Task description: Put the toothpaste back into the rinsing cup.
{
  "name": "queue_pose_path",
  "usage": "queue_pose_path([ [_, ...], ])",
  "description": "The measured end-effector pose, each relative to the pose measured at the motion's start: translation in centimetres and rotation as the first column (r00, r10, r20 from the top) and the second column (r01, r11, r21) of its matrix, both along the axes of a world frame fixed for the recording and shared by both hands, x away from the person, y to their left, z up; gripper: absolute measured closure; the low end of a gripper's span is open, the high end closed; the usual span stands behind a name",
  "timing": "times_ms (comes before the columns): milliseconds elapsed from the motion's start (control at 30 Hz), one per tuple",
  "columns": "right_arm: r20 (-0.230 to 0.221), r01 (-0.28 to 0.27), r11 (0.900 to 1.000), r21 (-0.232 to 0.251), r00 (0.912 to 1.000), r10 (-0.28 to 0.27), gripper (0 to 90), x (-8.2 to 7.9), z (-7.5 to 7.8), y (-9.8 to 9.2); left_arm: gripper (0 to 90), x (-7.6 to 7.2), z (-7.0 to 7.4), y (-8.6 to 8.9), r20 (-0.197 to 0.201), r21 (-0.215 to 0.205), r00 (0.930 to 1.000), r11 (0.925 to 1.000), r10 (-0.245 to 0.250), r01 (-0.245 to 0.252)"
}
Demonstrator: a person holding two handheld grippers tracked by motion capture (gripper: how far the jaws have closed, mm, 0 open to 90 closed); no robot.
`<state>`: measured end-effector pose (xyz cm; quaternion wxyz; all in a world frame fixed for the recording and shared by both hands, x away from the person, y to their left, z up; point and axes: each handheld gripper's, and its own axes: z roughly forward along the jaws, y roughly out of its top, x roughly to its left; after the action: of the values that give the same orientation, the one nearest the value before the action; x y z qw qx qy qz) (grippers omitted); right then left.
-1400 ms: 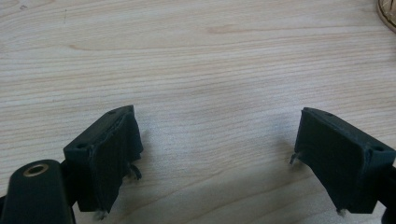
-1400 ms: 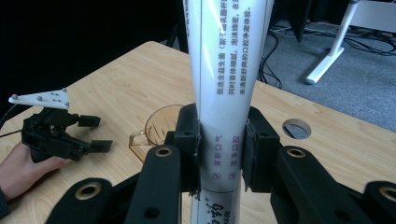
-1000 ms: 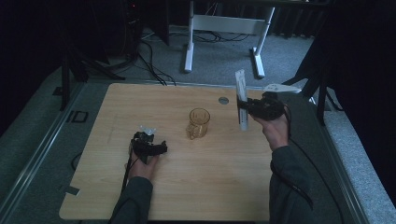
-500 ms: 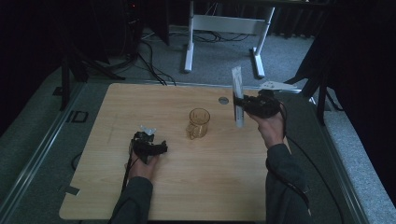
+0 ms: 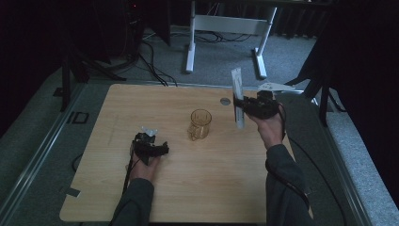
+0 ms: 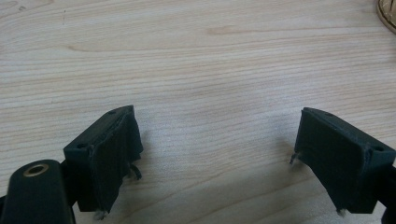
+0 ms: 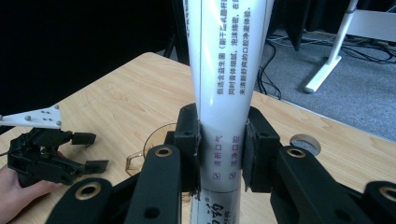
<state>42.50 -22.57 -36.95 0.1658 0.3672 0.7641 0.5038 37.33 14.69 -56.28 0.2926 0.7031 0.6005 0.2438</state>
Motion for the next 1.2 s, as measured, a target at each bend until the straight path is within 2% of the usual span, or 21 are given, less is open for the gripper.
queue_pose_path([
  [167, 0.0, 0.005, 1.0, 0.01, 1.0, -0.005, 71.6, 0.1, -0.1, 0.0, 13.0, 0.0, 0.0, 0.0, 0.0, 0.0, 1.0, 1.0, 0.0, 0.0],
  [567, 0.004, 0.001, 1.0, -0.008, 1.0, -0.001, 71.5, 0.8, 0.5, 0.6, 13.0, 0.0, 0.0, 0.0, 0.0, 0.0, 1.0, 1.0, -0.001, 0.001],
  [1200, 0.005, 0.011, 1.0, 0.012, 0.9999, -0.011, 71.5, 1.5, 0.5, 1.6, 13.0, 0.0, 0.0, 0.0, 0.0, 0.001, 1.0, 1.0, -0.001, 0.001],
])
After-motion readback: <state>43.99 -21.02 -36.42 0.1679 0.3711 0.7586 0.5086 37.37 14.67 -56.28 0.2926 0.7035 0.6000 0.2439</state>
